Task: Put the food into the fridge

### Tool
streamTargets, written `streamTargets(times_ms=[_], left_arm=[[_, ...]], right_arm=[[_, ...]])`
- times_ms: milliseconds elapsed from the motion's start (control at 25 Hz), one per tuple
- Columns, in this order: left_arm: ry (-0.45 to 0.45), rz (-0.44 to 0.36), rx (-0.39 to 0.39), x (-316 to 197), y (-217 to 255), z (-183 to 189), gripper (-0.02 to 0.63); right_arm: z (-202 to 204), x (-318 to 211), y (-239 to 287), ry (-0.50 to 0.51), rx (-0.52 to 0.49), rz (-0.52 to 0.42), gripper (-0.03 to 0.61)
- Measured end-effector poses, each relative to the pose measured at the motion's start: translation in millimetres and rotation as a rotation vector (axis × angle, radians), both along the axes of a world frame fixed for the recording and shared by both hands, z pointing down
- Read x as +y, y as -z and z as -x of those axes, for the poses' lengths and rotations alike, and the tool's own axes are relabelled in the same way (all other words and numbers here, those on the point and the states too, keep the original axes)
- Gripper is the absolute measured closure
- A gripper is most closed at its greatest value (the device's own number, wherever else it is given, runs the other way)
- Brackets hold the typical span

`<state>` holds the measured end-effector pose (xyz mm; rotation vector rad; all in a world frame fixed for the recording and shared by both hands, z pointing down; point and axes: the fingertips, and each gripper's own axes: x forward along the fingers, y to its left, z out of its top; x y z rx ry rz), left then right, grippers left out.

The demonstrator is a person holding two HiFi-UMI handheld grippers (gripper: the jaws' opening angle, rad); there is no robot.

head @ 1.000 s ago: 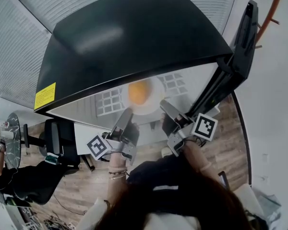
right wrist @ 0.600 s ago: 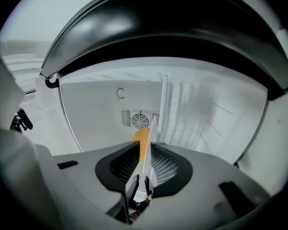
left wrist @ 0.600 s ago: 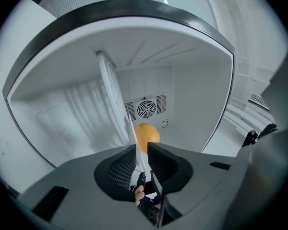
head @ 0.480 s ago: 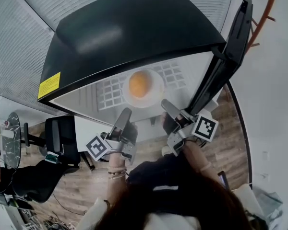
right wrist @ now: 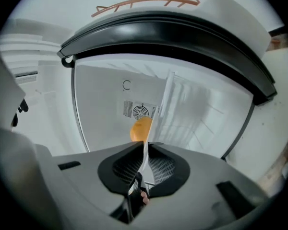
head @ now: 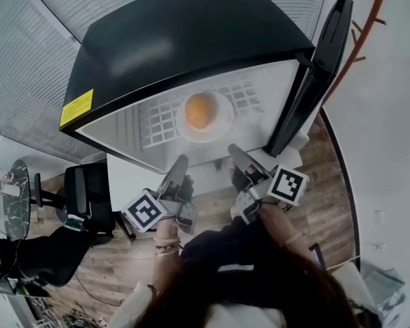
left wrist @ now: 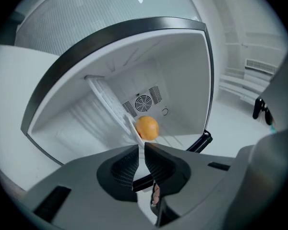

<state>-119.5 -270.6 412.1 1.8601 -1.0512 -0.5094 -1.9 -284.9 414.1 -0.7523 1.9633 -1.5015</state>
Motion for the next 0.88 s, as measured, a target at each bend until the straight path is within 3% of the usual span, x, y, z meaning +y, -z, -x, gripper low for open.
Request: streamTargets(times_ms=[160,320,440,640,880], left_arm=[[0.013,-0.004,-0.161,12,-4,4,0.584],[0.0,-0.001,-0.239,23,-4,8,0.584],[0.0,-0.012,-0.307,30,-3,12,0.584],[0.033,-0.035,-0.468,46,1,21,0.602],[0.046,-0.06,-0.592,67,2,29,0.603]], right_arm=[[4,11,-1,-0.013,0.053,-0.008,0.588],[9,23,-1,-0.017,0.112,-0.009,0.588],[8,30,-4,-0.024,0.227,-0.028,0.588],[17,45,5,-0.011,0.383,-0.148,0.588],[24,65,6,-0.019,0.591,-0.257,0.588]])
